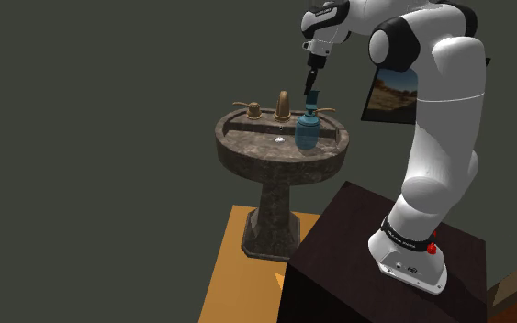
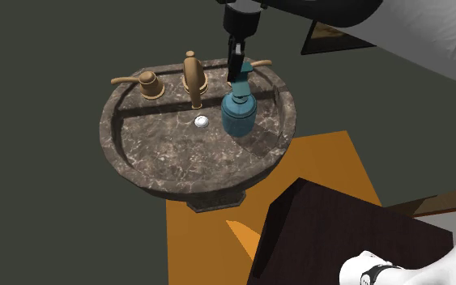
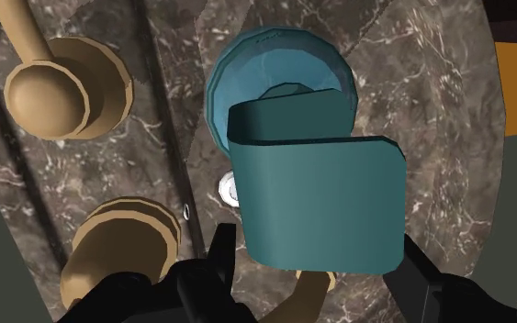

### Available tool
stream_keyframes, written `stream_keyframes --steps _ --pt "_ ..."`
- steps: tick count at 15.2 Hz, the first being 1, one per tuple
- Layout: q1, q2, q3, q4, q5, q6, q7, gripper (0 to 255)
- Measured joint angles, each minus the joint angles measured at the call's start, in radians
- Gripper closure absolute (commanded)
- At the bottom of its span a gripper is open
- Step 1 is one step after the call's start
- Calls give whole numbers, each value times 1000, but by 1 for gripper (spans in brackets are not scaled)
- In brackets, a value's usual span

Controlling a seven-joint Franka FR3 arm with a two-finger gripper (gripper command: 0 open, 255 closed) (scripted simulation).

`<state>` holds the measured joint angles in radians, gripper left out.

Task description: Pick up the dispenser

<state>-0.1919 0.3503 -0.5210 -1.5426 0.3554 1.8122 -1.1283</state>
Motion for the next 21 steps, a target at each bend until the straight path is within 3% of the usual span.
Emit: stream_keyframes --steps 7,21 --pt "-2 3 0 8 0 -7 1 255" --pt "-26 4 -7 189 -8 -183 33 255"
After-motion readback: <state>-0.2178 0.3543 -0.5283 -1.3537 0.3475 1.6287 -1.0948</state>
